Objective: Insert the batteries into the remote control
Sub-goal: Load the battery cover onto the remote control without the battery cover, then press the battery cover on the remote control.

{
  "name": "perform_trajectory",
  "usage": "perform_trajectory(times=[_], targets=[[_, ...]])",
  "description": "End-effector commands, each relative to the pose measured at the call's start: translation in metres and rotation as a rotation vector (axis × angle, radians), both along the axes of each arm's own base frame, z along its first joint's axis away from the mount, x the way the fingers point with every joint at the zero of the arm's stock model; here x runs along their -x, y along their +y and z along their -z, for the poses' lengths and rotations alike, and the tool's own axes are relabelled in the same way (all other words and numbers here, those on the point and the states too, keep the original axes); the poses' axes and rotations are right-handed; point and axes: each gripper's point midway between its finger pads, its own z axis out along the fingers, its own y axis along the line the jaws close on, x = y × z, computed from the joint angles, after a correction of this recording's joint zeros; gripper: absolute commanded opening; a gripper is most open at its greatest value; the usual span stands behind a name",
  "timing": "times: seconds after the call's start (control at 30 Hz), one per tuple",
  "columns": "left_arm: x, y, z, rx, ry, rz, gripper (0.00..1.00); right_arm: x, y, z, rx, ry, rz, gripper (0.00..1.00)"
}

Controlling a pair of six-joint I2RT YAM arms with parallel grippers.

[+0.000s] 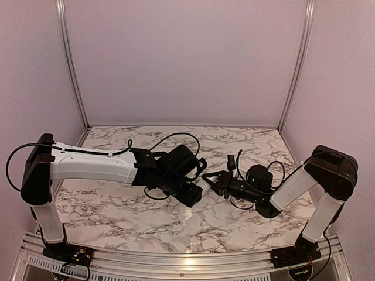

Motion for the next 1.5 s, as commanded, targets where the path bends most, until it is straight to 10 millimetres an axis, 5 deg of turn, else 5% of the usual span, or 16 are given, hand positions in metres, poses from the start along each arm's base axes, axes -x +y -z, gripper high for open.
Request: perform_trajectory(times=[0.0, 0.2, 0.4, 0.77, 1.17, 1.47], targets=[[-0.004, 0.003, -0.038, 0.089, -0.07, 0.032, 0.69, 0.007, 0.002, -0.015, -0.056, -0.027, -0.044, 0.0], [0.016, -0.005, -0.081, 0.25, -0.124, 0.179, 0.79, 0.009, 0.0, -0.013, -0.034, -0.031, -0.063, 0.0], [0.025, 0.016, -0.111, 0.304, -0.284, 0.272, 0.78, 0.013, 0.003, -0.017, -0.039, -0.034, -0.124, 0.0], [0.072, 0.048, -0.087, 0.214, -0.52, 0.645, 0.6, 0.034, 0.018, -0.033, -0.036, -0.041, -0.301, 0.0], [0.102, 0.027, -0.083, 0.191, -0.612, 0.786, 0.39, 0.048, 0.028, -0.036, -0.048, -0.018, -0.398, 0.0], [0.1, 0.016, -0.069, 0.134, -0.599, 0.808, 0.3, 0.054, 0.032, -0.034, -0.049, -0.009, -0.417, 0.0]])
